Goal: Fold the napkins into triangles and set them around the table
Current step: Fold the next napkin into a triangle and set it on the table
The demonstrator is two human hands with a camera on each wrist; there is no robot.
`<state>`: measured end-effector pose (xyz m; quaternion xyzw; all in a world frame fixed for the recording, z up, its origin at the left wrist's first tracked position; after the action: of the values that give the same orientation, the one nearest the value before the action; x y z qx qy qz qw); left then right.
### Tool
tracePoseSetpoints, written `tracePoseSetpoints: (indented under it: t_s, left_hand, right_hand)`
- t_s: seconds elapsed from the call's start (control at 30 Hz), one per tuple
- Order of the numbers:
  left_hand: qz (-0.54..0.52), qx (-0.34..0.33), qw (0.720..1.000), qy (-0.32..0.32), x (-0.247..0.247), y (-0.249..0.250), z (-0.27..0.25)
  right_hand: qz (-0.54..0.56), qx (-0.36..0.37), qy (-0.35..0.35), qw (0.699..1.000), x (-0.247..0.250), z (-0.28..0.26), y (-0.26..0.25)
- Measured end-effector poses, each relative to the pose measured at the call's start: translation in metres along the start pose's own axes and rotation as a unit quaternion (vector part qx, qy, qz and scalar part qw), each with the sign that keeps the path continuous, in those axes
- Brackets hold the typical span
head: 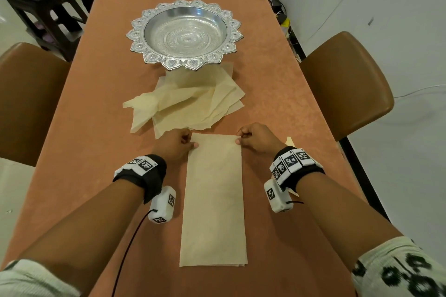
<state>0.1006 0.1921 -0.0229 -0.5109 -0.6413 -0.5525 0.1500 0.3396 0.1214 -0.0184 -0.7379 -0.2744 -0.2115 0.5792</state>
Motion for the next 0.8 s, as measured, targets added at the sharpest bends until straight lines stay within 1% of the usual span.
tracePoseSetpoints:
  t_s: [0.1, 0.2, 0.3, 0.4, 0.47, 0.53, 0.6, 0.63, 0.7, 0.73, 0.8]
  left_hand:
    - [-0.053, 0.009, 0.999, -0.01, 0.001, 0.004, 0.004]
    - [-0.081, 0.014, 0.997, 0.011, 0.003, 0.008, 0.008]
    - [-0.127, 0.032, 0.991, 0.021, 0.003, 0.009, 0.013]
    - [-0.121, 0.037, 0.992, 0.028, 0.004, 0.008, 0.015]
    - [-0.116, 0.025, 0.992, 0.045, 0.006, 0.009, 0.012]
    - [-0.094, -0.013, 0.993, 0.07, 0.011, 0.014, 0.002]
    - [-0.047, -0.073, 0.991, 0.099, 0.015, 0.018, -0.013]
    - [-0.008, -0.112, 0.986, 0.127, 0.018, 0.019, -0.023]
    - [0.058, -0.186, 0.962, 0.189, 0.022, 0.018, -0.047]
    - [0.07, -0.213, 0.953, 0.205, 0.023, 0.015, -0.058]
    - [0.073, -0.245, 0.944, 0.209, 0.023, 0.006, -0.077]
  right_hand:
    - [-0.015, 0.012, -0.009, 1.0, 0.001, 0.004, -0.003]
    - [-0.044, 0.013, -0.008, 0.999, 0.0, 0.009, -0.006]
    - [-0.069, 0.017, 0.008, 0.997, 0.001, 0.014, -0.009]
    - [-0.098, 0.02, 0.011, 0.995, 0.002, 0.018, -0.013]
    - [-0.118, 0.024, 0.018, 0.993, 0.001, 0.017, -0.016]
    - [-0.128, 0.039, 0.045, 0.99, 0.0, 0.012, -0.02]
    - [-0.138, 0.065, 0.088, 0.984, -0.002, 0.0, -0.023]
    - [-0.144, 0.087, 0.113, 0.979, -0.004, -0.009, -0.025]
    - [-0.159, 0.135, 0.164, 0.964, -0.011, -0.034, -0.03]
    - [-0.167, 0.156, 0.185, 0.956, -0.016, -0.049, -0.032]
    - [-0.176, 0.193, 0.214, 0.941, -0.027, -0.077, -0.038]
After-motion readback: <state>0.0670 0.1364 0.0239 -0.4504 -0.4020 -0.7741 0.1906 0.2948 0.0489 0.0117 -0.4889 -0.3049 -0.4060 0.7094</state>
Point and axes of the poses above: each hand's wrist, its own z-axis towards the middle knuckle, its own x-axis out of the back of the hand, y = z × x, the point moved 3 cm from there along z, towards the middle knuckle, and after that the axes turned 5 degrees about x, right-handed, at the moved point
